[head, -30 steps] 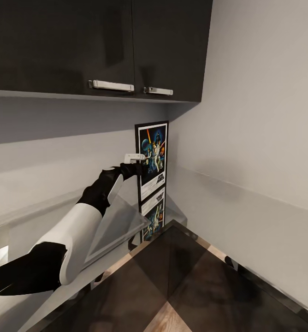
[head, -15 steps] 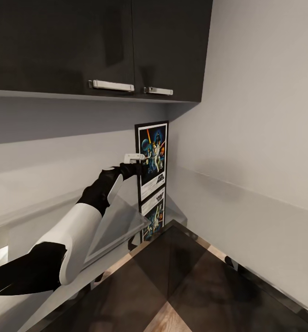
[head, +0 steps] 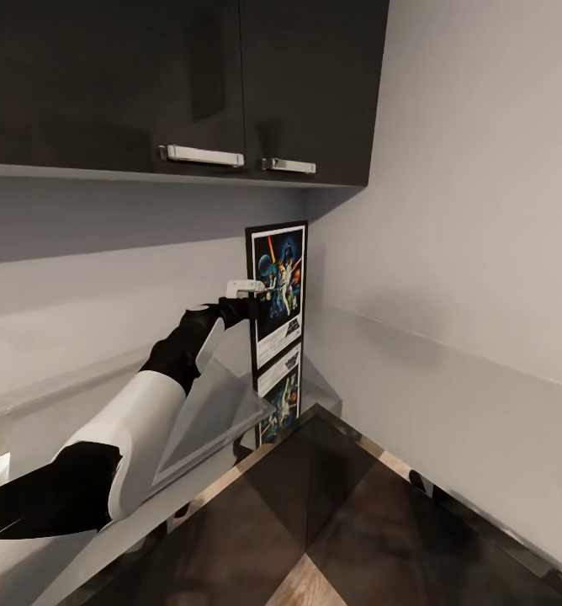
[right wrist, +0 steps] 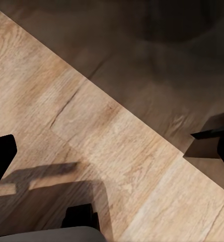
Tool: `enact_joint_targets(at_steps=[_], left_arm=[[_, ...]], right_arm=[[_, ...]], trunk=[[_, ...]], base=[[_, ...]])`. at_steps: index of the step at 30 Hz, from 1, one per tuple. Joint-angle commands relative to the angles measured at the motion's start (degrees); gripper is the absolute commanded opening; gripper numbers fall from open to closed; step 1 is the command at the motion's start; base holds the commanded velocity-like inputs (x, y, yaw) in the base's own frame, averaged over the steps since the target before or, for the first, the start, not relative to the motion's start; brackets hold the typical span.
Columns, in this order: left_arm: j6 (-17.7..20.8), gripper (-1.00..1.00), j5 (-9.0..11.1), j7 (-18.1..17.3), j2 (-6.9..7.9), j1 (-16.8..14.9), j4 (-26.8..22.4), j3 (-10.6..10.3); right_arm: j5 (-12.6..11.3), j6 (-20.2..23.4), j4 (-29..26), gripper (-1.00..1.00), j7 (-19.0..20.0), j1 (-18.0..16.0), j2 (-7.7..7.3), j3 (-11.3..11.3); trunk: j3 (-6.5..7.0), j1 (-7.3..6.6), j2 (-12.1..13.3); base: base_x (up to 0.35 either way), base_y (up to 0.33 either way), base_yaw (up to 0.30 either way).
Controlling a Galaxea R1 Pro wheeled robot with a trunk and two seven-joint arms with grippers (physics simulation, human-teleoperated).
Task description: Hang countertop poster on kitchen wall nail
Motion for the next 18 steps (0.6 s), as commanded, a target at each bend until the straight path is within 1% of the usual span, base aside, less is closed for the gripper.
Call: enact_joint_targets(at_steps=[1, 13, 18], left_arm=[[0.36, 1.0, 0.34, -0.03, 0.01, -0.04, -0.08, -0.05], [0.34, 1.0, 0.34, -0.05, 0.01, -0.02, -0.19, -0.06], [0.39, 1.0, 0.34, -0.05, 0.01, -0.02, -1.74, 0.01]], right_arm=[[-0.23, -0.19, 0.04, 1.0, 0.17, -0.03, 0.01, -0.23], [-0.23, -0.19, 0.04, 1.0, 0.17, -0.03, 0.01, -0.23], [-0.23, -0.19, 0.04, 1.0, 0.17, -0.03, 0.0, -0.23]], trunk=[[-0.06, 0.0, -0.03], [-0.06, 0.0, -0.03], [-0.06, 0.0, -0.03]], base=[[0.0, 0.0, 0.0], [0.0, 0.0, 0.0], [0.0, 0.0, 0.0]])
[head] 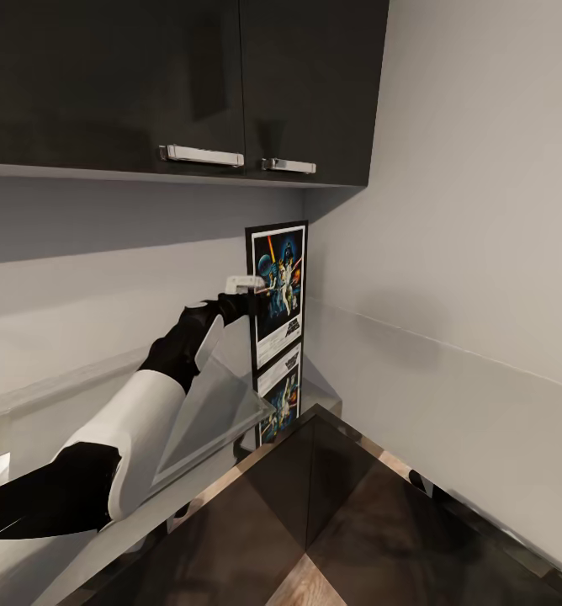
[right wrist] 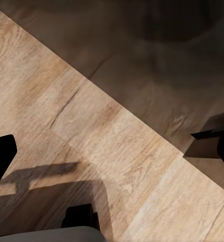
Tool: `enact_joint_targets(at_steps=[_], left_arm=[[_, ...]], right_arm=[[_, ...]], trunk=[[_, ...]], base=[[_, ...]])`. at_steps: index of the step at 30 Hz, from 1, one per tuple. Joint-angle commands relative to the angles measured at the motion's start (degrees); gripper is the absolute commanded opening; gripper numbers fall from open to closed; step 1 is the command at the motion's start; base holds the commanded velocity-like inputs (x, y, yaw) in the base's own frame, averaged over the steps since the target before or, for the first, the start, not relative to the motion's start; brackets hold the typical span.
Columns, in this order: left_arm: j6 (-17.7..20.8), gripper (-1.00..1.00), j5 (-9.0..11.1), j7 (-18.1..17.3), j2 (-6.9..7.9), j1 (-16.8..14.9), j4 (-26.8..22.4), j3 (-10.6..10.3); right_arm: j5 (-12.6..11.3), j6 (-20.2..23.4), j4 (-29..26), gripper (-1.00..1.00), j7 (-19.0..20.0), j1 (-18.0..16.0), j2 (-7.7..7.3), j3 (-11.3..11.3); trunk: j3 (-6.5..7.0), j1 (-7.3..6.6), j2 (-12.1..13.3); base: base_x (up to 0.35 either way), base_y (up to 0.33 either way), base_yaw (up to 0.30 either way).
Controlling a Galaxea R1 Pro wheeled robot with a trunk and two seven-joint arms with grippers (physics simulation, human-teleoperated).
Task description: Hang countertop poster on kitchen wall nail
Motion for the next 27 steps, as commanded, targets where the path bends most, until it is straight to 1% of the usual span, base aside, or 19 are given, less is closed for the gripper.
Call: enact_joint_targets(at_steps=[1, 6, 7, 23, 27], left_arm=[[0.46, 1.0, 0.33, -0.02, 0.01, -0.04, -0.34, -0.05], [0.81, 1.0, 0.33, -0.04, 0.01, -0.02, -0.68, -0.08], [0.84, -1.0, 0.33, -0.04, 0.01, -0.02, -0.7, -0.09], [0.95, -1.0, 0.33, -0.09, 0.01, -0.02, -0.87, -0.1], [0.9, -1.0, 0.33, -0.06, 0.01, -0.03, -0.91, -0.1]], right_arm=[[-0.23, -0.19, 0.04, 1.0, 0.17, -0.03, 0.01, -0.23], [-0.23, -0.19, 0.04, 1.0, 0.17, -0.03, 0.02, -0.23], [-0.23, -0.19, 0.04, 1.0, 0.17, -0.03, 0.02, -0.23], [-0.23, -0.19, 0.04, 1.0, 0.17, -0.03, 0.02, -0.23], [-0.23, -0.19, 0.04, 1.0, 0.17, -0.03, 0.02, -0.23]], trunk=[[-0.06, 0.0, -0.03], [-0.06, 0.0, -0.03], [-0.06, 0.0, -0.03], [-0.06, 0.0, -0.03], [0.09, 0.0, -0.03]], base=[[0.0, 0.0, 0.0], [0.0, 0.0, 0.0], [0.0, 0.0, 0.0], [0.0, 0.0, 0.0], [0.0, 0.0, -0.071]])
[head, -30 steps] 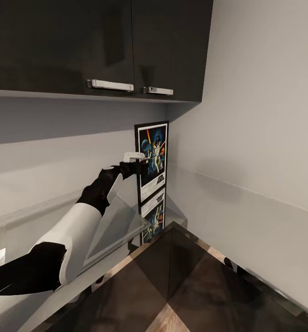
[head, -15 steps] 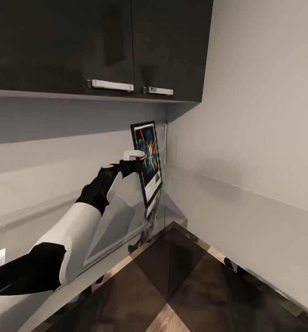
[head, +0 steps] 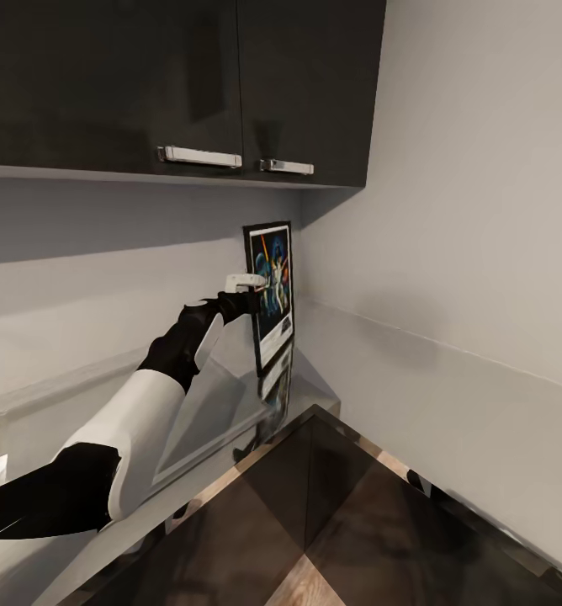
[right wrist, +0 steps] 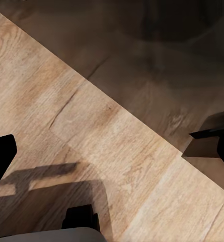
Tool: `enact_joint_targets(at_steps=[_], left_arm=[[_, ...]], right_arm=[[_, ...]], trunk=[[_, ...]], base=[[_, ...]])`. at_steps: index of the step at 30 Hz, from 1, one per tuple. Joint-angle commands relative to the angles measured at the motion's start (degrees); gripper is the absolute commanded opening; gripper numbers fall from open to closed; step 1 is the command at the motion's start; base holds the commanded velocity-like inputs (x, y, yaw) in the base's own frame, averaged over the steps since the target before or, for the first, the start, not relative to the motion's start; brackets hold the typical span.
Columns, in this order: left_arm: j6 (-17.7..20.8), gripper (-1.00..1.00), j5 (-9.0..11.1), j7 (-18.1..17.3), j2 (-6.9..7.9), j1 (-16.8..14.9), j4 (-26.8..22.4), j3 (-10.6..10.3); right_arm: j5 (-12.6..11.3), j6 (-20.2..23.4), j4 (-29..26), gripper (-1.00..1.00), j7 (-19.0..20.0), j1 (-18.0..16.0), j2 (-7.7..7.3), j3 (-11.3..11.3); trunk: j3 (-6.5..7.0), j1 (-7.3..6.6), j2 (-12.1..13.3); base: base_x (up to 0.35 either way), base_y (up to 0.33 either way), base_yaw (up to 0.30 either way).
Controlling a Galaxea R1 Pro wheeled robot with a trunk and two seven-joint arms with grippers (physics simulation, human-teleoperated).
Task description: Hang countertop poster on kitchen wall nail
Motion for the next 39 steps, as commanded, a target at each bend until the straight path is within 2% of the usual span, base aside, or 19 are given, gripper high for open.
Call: enact_joint_targets(at_steps=[1, 7, 8, 21, 33, 39], left_arm=[[0.32, -1.0, 0.04, -0.04, 0.02, -0.02, -0.12, 0.01], [0.35, -1.0, 0.04, -0.06, 0.02, -0.02, -1.57, 0.07], [0.39, -1.0, 0.11, -0.12, 0.26, -0.02, -4.23, 0.53], [0.38, -1.0, 0.13, -0.21, 0.28, -0.02, -4.36, 0.54], [0.34, -1.0, 0.31, -0.54, 0.3, -0.02, -4.43, 0.54], [0.44, -1.0, 0.38, -1.5, 0.52, -0.02, -6.14, 0.54]], right_arm=[[-0.23, -0.19, 0.05, 1.0, 0.17, -0.04, 0.01, -0.23], [-0.23, -0.19, 0.05, 1.0, 0.17, -0.04, 0.01, -0.23], [-0.23, -0.19, 0.05, 1.0, 0.17, -0.04, -0.02, -0.23], [-0.23, -0.19, 0.05, 1.0, 0.17, -0.04, -0.07, -0.32], [-0.23, -0.26, -0.03, 1.0, 0.1, -0.04, -0.08, -0.32], [-0.23, -0.28, -0.04, 1.0, 0.08, -0.04, -0.08, -0.38]], trunk=[[0.0, 0.0, -0.03], [0.48, 0.0, -0.03], [0.5, 0.0, -0.03], [0.52, 0.0, -0.03], [0.52, 0.0, -0.03], [0.52, 0.0, -0.03]], base=[[0.0, 0.0, -0.112], [0.0, 0.0, -0.116], [0.0, 0.0, -0.003], [-0.136, 0.0, 0.0], [-0.307, 0.0, 0.0], [-0.342, 0.0, 0.0]])
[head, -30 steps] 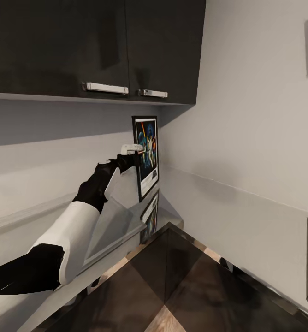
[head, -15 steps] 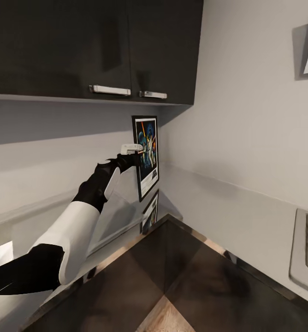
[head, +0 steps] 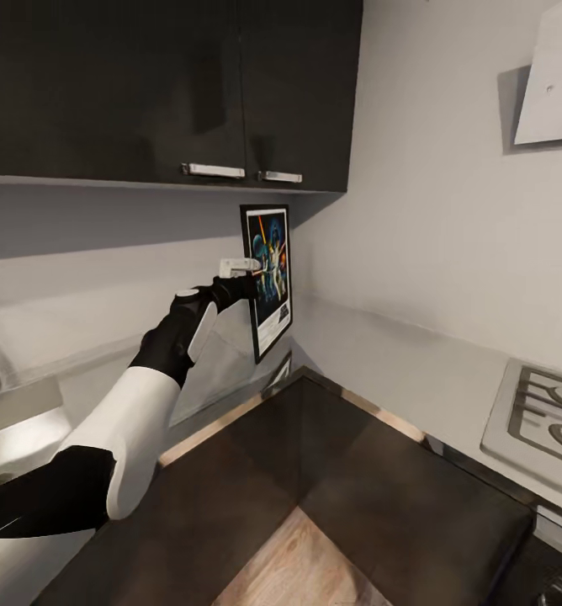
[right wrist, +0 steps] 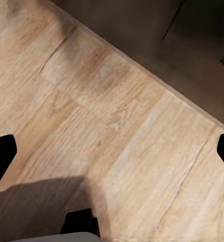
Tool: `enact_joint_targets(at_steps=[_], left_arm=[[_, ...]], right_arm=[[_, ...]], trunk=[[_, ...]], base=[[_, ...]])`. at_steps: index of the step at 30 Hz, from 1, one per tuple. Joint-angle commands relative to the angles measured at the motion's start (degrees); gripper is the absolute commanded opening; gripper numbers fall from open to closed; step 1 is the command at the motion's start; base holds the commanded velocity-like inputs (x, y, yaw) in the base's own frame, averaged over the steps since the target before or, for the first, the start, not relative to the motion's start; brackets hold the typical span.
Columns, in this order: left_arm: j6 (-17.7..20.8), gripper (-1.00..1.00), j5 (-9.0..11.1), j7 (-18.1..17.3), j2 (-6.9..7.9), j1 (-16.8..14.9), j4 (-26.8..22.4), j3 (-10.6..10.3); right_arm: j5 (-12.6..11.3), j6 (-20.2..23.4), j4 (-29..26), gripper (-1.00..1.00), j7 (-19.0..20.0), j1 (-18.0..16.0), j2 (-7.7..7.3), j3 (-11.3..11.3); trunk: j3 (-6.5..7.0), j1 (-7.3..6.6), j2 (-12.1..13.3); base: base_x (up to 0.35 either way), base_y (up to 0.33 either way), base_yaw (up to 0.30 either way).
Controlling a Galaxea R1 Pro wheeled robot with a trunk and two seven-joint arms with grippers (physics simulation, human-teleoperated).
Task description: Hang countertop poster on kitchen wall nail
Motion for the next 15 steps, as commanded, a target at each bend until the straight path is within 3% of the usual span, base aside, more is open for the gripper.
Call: enact_joint_targets(at_steps=[1, 7, 15], left_arm=[[0.38, -1.0, 0.29, -0.85, 0.14, -0.03, -0.37, -0.01], [0.47, -1.0, 0.29, -3.67, 0.36, -0.03, -1.74, 0.01], [0.73, -1.0, 0.29, -4.02, 0.38, -0.03, -1.89, 0.06]], right_arm=[[-0.21, -0.19, 0.04, 1.0, 0.16, -0.03, 0.01, -0.25], [-0.21, -0.16, 0.04, 1.0, 0.16, -0.05, 0.01, -0.27], [-0.21, -0.19, 0.04, 1.0, 0.16, -0.03, 0.01, -0.27]], trunk=[[-0.06, -0.04, -0.04], [-0.06, -0.04, -0.04], [-0.06, -0.04, -0.04]], base=[[-0.343, 0.0, 0.0], [-0.343, 0.0, 0.0], [-0.343, 0.0, 0.0]])
